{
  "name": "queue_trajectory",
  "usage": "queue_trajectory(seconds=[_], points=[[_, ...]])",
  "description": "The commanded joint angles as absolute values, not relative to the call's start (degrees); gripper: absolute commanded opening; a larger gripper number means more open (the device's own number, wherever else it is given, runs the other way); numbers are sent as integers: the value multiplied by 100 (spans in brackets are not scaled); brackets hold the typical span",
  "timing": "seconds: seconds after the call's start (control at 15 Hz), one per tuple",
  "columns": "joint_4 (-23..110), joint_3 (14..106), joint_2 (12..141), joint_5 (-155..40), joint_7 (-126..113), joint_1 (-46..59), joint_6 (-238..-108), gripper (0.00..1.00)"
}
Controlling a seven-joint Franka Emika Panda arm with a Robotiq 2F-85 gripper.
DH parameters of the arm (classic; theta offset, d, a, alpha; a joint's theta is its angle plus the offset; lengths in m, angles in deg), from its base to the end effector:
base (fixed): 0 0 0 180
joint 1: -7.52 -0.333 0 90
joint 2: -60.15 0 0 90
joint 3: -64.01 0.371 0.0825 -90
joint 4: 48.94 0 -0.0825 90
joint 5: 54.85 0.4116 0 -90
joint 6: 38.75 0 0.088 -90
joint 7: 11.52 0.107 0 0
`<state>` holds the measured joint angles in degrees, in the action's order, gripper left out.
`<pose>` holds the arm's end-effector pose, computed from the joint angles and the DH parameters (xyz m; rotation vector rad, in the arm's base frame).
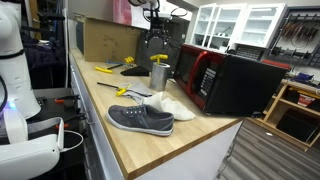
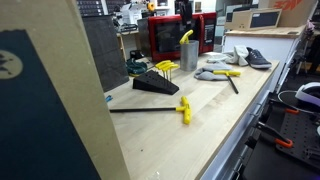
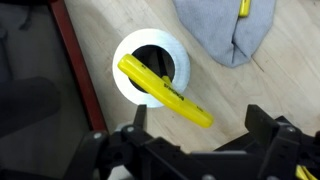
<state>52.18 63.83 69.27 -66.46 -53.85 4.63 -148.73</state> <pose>0.6429 0.0163 0.5152 2.6948 1.2294 -0.1024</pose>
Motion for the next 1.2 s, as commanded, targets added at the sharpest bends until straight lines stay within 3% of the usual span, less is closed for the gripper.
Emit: queue_trajectory(seconds=[0.0, 0.47, 1.13], points=[[4474, 6555, 7347, -6474, -6398, 627, -13927, 100], [3186, 6583, 8239, -6856, -7544, 681, -12698, 100], [2169, 6664, 9210, -7153, -8167, 631, -12466, 100]])
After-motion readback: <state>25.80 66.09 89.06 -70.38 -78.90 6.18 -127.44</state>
